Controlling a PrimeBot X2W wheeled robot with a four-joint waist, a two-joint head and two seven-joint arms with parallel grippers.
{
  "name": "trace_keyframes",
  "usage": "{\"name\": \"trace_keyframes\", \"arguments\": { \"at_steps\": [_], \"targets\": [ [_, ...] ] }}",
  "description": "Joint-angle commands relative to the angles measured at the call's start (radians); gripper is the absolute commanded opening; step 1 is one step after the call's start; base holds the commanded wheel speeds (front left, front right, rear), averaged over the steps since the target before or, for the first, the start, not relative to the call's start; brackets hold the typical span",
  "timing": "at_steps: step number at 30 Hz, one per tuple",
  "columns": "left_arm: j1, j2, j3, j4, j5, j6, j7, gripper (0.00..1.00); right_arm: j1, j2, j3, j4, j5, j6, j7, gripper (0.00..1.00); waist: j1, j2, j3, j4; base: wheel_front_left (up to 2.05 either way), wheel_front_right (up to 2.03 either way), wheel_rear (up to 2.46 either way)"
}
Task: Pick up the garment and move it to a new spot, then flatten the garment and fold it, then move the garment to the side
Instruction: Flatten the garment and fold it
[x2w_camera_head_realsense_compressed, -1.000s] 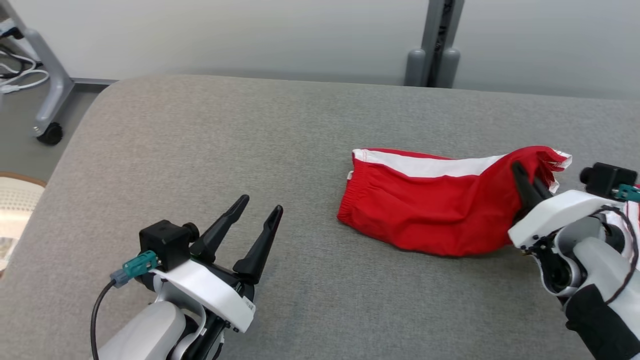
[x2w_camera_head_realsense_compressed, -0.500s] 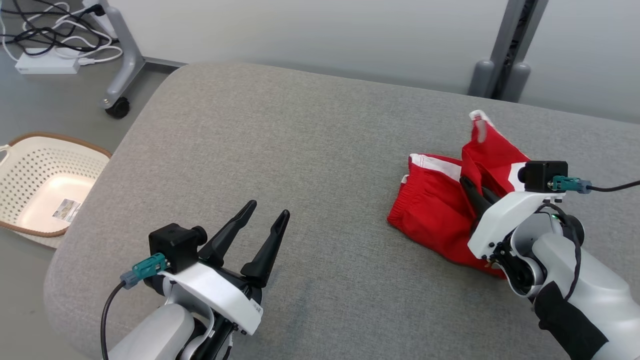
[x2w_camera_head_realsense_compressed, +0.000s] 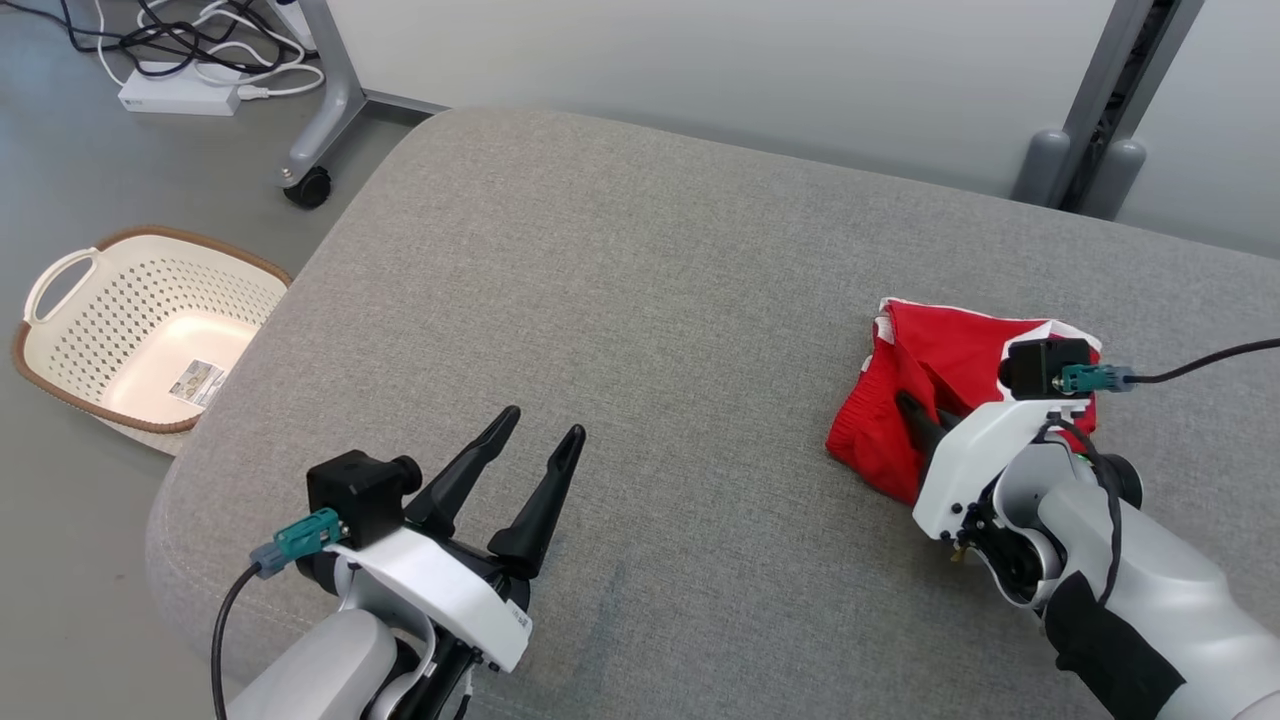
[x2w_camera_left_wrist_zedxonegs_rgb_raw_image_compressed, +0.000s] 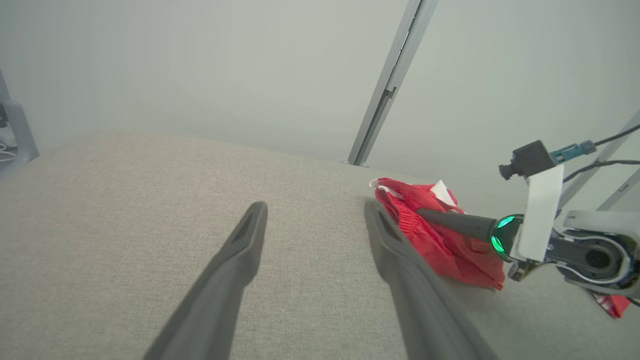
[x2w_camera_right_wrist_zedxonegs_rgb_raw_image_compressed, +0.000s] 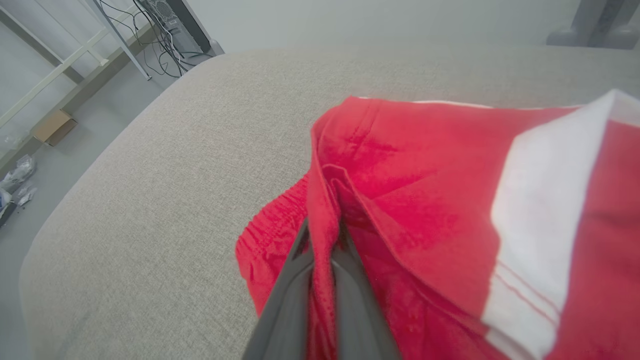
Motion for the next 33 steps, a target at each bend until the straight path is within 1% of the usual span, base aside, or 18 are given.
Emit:
{"name": "trace_keyframes", "arguments": {
  "at_steps": [1, 2, 3, 4, 5, 14, 19, 22, 27, 30, 33],
  "targets": [
    [-0.015, 0.003, 0.002, 0.003, -0.005, -0.007, -0.005, 1.00, -0.013, 0.005, 0.009, 0.011, 0.011, 0.000, 0.005, 0.24, 0.0000, -0.0001, 0.002, 0.003, 0.00, 0.00, 0.00],
    [-0.016, 0.003, 0.002, 0.004, -0.005, -0.007, -0.006, 1.00, -0.015, 0.008, 0.013, 0.016, 0.015, 0.000, 0.005, 0.32, 0.0000, -0.0001, 0.004, 0.004, 0.00, 0.00, 0.00],
    [-0.016, 0.004, 0.003, 0.005, -0.005, -0.006, -0.006, 1.00, -0.017, 0.009, 0.017, 0.021, 0.018, 0.000, 0.004, 0.43, 0.0000, -0.0001, 0.005, 0.004, 0.00, 0.00, 0.00],
    [-0.016, 0.004, 0.004, 0.006, -0.006, -0.006, -0.006, 1.00, -0.020, 0.011, 0.021, 0.024, 0.019, 0.000, 0.002, 0.68, 0.0000, -0.0001, 0.005, 0.004, 0.00, 0.00, 0.00],
    [-0.016, 0.006, 0.006, 0.008, -0.006, -0.005, -0.006, 1.00, -0.024, 0.014, 0.030, 0.030, 0.023, 0.000, -0.005, 1.00, 0.0000, -0.0001, 0.006, 0.001, 0.00, 0.00, 0.00],
    [-0.003, 0.011, 0.008, 0.012, -0.005, 0.006, -0.006, 1.00, -0.035, 0.018, 0.072, 0.009, 0.041, 0.000, -0.029, 1.00, 0.0000, -0.0001, -0.016, -0.042, 0.00, 0.00, 0.00],
    [0.010, 0.015, 0.004, 0.009, 0.001, 0.017, -0.002, 1.00, -0.028, -0.010, 0.101, -0.035, 0.051, 0.000, -0.039, 1.00, 0.0000, -0.0001, -0.036, -0.076, 0.00, 0.00, 0.00],
    [0.020, 0.022, 0.005, 0.004, 0.000, 0.023, 0.000, 1.00, -0.008, -0.036, 0.103, -0.084, 0.068, 0.000, -0.059, 1.00, 0.0000, -0.0001, -0.048, -0.094, 0.00, 0.00, 0.00],
    [0.030, 0.028, 0.004, -0.009, -0.003, 0.035, 0.000, 1.00, 0.042, -0.106, 0.076, -0.178, 0.105, 0.000, -0.115, 1.00, 0.0000, -0.0001, -0.064, -0.122, 0.00, 0.00, 0.00],
    [0.042, 0.033, 0.005, -0.016, -0.006, 0.040, 0.001, 1.00, 0.075, -0.154, 0.057, -0.222, 0.104, 0.000, -0.145, 1.00, 0.0000, -0.0001, -0.070, -0.139, 0.00, 0.00, 0.00],
    [0.048, 0.037, 0.005, -0.023, -0.007, 0.044, 0.001, 1.00, 0.116, -0.186, 0.025, -0.253, 0.089, 0.000, -0.165, 1.00, 0.0000, -0.0001, -0.072, -0.155, 0.00, 0.00, 0.00]
  ]
}}
